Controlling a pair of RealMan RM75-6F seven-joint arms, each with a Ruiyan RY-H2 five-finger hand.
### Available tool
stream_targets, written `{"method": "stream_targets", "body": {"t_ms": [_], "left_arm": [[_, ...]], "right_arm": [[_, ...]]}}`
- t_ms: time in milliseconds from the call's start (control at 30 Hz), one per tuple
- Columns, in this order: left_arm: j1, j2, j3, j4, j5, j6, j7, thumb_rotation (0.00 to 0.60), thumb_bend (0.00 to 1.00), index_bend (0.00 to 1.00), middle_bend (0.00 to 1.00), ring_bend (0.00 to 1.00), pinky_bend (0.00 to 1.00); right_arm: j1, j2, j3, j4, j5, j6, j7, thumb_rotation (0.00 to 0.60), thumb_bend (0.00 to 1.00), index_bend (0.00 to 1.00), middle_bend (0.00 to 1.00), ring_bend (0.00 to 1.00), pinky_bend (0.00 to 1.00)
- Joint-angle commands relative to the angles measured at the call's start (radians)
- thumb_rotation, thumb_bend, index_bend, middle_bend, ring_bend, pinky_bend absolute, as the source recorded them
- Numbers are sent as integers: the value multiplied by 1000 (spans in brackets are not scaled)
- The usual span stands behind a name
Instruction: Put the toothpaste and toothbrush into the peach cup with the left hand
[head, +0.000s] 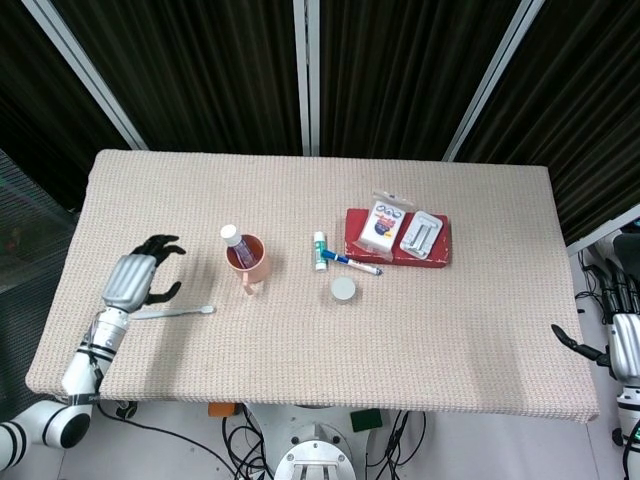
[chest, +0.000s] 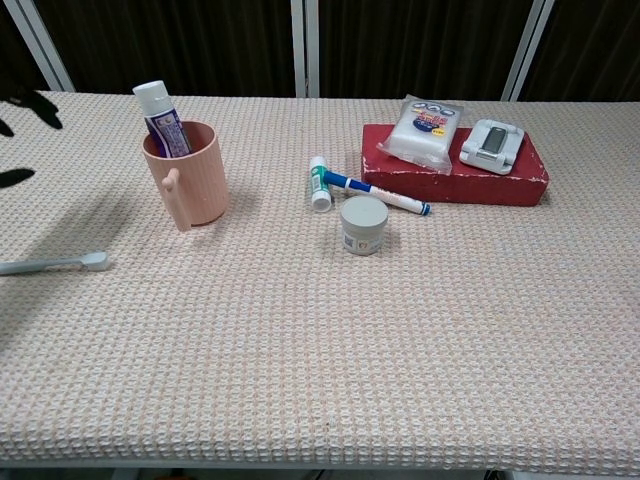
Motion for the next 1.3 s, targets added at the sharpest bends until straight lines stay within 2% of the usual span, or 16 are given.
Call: {"method": "stream_targets", "body": {"t_ms": [33,300,533,733,867,1000,1300], "left_arm": [[58,51,94,-139,-58,-6,262,600,286,300,158,97,256],[85,-5,112,-158,-111,1,348,600,286,339,181,97,264],[88,-59,87,-100,-122,14,346,600,286,353,200,98,265],[76,-98,65,-53,-169,-15,371,600,285,361,209,100,267],[69,-111,58,-37,-193,-37,378,600,287,385,216,101,267],[66,-116,53,-29,-193,-44,366,600,307,416,285,118,272],[62,-122,43,-14,-199,-45,371,600,338,436,305,128,278]], "right_arm": [[-2,7,4,-3,-10,16,10,497,347,0,0,0,0],[-9,11,-3,-12,-18,25,5,499,346,0,0,0,0],[-15,2,-11,-3,-18,25,3,498,347,0,0,0,0],[-16,3,-13,-1,-22,27,5,499,347,0,0,0,0],[-16,8,-13,-4,-22,26,6,497,347,0,0,0,0],[-15,11,-13,-10,-19,21,2,498,347,0,0,0,0],[-11,9,-16,-17,-21,13,-13,498,348,0,0,0,0]]}}
